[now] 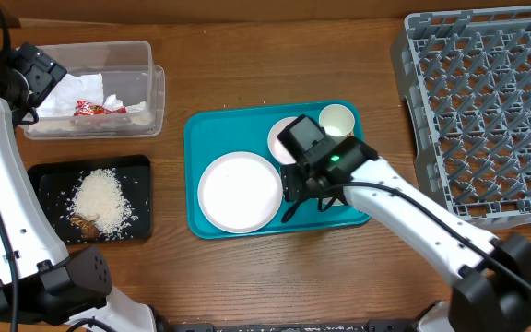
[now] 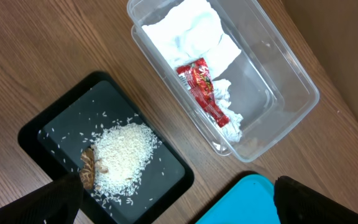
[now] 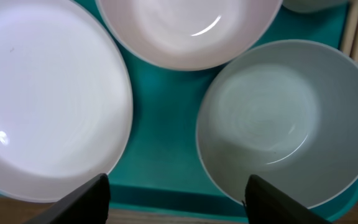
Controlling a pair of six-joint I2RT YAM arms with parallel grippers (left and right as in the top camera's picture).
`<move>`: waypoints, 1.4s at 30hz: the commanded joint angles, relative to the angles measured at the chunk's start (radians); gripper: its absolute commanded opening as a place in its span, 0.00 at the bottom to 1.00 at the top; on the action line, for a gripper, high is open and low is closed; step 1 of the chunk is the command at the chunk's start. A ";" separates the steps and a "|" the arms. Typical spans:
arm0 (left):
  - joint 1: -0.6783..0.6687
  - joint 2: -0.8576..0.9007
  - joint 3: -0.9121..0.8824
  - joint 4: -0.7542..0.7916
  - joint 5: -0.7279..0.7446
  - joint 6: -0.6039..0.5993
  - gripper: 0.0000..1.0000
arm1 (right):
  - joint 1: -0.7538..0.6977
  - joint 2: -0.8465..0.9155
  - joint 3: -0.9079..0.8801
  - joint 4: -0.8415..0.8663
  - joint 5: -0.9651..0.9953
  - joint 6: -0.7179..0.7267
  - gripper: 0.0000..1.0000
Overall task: Sort waste into correct bins and load items into the dishwasher
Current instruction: 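Grasp the rim of the pale green bowl with the right gripper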
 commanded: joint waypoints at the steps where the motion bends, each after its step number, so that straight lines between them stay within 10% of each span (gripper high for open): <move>1: 0.000 0.009 -0.001 0.003 -0.013 0.019 1.00 | 0.001 0.052 -0.008 0.016 0.038 0.006 0.63; 34: 0.000 0.009 -0.001 0.004 -0.013 0.019 1.00 | 0.002 0.159 -0.055 0.091 0.086 0.032 0.52; 42: 0.000 0.009 -0.001 0.004 -0.013 0.019 1.00 | 0.002 0.159 -0.055 0.093 0.085 0.047 0.29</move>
